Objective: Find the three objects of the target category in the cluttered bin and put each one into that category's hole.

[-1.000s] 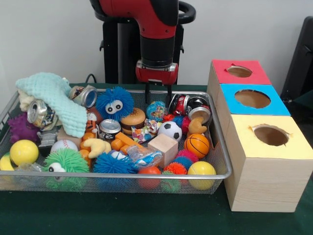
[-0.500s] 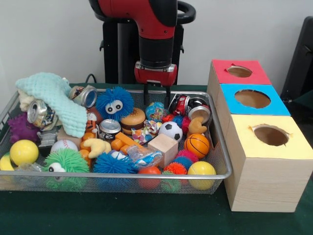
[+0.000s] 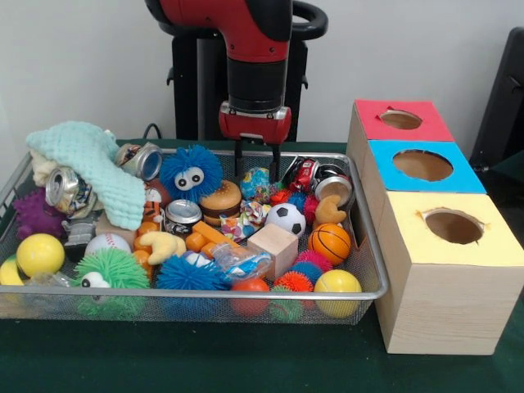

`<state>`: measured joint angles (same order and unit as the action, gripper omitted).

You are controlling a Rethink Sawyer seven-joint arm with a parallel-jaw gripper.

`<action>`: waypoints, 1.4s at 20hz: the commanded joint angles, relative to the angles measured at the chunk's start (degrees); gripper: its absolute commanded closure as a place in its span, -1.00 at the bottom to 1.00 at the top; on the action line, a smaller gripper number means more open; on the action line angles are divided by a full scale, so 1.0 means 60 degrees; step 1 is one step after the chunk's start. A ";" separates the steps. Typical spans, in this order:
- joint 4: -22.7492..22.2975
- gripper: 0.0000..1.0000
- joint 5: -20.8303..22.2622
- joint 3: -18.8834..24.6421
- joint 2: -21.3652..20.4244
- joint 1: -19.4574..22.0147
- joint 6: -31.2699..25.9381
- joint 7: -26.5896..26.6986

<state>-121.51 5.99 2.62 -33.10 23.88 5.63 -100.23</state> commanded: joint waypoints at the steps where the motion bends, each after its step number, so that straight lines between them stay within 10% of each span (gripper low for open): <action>1: 0.0810 -1.00 -0.0168 0.0817 -0.0239 0.0175 0.0450 -0.1710; 28: 0.1182 -1.00 -0.1031 0.0525 -0.0722 -0.0263 -0.0857 -0.1558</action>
<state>-121.51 3.87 2.60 -37.70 22.97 5.70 -100.23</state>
